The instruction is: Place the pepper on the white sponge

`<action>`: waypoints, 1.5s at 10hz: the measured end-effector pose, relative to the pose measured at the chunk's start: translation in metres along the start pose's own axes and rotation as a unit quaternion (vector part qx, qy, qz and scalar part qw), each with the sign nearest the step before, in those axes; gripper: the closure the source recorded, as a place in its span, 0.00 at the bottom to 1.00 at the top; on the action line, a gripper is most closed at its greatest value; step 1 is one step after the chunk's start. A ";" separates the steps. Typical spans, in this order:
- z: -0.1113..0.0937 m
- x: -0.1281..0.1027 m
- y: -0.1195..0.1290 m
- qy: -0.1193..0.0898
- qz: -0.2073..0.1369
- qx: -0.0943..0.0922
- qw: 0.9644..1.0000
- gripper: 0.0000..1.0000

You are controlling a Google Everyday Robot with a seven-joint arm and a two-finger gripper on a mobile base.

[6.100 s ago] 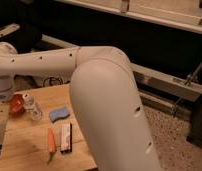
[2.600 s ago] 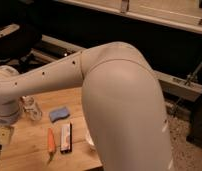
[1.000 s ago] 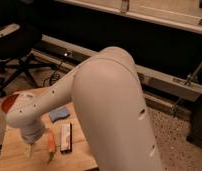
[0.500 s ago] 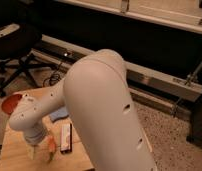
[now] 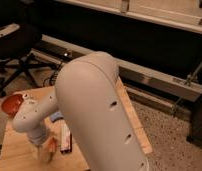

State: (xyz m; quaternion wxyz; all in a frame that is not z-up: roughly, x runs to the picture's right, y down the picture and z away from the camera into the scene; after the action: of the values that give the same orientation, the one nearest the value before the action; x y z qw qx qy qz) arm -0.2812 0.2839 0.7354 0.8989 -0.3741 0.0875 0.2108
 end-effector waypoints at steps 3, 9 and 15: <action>0.007 -0.002 -0.005 0.005 0.009 0.001 1.000 0.20; 0.011 -0.010 -0.010 0.000 0.011 0.003 1.000 0.20; 0.017 -0.007 -0.015 0.003 0.014 0.000 1.000 0.20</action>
State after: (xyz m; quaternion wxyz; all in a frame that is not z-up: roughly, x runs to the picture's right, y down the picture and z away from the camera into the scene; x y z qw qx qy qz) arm -0.2808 0.2841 0.7588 0.8957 -0.3730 0.0955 0.2227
